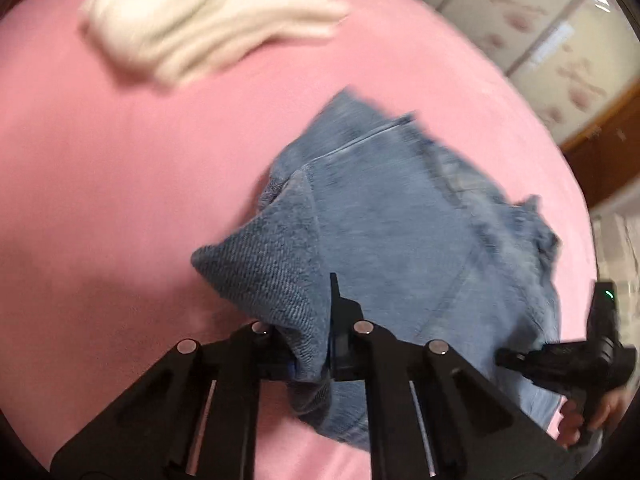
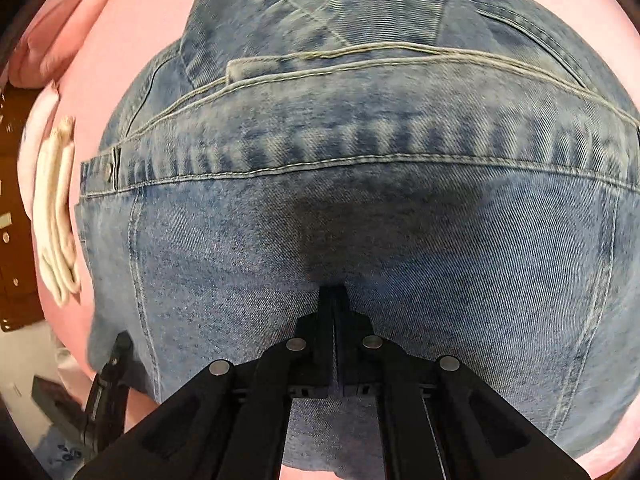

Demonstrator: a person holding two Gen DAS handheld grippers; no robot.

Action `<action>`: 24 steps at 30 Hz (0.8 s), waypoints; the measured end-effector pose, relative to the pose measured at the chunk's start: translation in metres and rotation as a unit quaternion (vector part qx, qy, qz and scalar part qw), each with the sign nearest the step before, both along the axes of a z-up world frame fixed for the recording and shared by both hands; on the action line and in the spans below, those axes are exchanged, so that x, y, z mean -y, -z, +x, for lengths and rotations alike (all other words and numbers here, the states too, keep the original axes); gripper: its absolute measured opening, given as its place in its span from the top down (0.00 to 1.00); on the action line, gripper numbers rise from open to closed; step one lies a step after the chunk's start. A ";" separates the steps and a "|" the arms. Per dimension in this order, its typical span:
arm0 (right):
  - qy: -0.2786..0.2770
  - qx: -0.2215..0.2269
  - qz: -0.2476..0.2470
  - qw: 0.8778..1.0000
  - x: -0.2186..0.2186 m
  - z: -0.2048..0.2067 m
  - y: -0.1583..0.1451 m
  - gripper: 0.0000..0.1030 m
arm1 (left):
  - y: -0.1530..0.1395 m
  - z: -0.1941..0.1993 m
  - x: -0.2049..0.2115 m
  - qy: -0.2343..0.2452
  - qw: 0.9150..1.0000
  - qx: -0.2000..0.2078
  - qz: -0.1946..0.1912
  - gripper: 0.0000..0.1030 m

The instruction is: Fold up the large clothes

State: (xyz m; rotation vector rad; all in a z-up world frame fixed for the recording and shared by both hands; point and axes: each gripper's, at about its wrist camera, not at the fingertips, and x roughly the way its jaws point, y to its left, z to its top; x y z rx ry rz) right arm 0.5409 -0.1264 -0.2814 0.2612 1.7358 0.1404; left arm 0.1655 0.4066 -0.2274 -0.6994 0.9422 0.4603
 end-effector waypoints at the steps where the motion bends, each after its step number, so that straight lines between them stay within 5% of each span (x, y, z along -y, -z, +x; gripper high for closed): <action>1: 0.000 0.005 -0.003 1.000 0.003 -0.001 -0.002 0.99 | -0.009 0.000 0.005 0.012 1.000 0.017 0.008 0.94; 6: 0.023 0.024 0.007 0.999 0.009 -0.025 -0.008 0.99 | -0.072 0.005 0.042 0.059 0.992 0.096 0.058 0.95; 11: 0.117 0.051 0.100 0.987 0.055 -0.055 -0.008 1.00 | -0.128 0.012 0.097 0.096 0.979 0.166 0.066 0.95; 16: 0.172 0.095 0.184 0.963 0.094 -0.082 -0.004 1.00 | -0.165 0.012 0.188 0.198 0.950 0.212 0.112 0.95; 21: 0.203 0.112 0.289 0.929 0.136 -0.102 0.005 1.00 | -0.168 0.004 0.308 0.321 0.906 0.211 0.177 0.95; 22: 0.205 0.113 0.305 0.923 0.141 -0.105 0.006 1.00 | -0.165 0.005 0.331 0.337 0.903 0.194 0.181 0.95; 24: 0.206 0.122 0.335 0.911 0.154 -0.111 0.006 1.00 | -0.157 0.009 0.365 0.344 0.913 0.150 0.161 0.95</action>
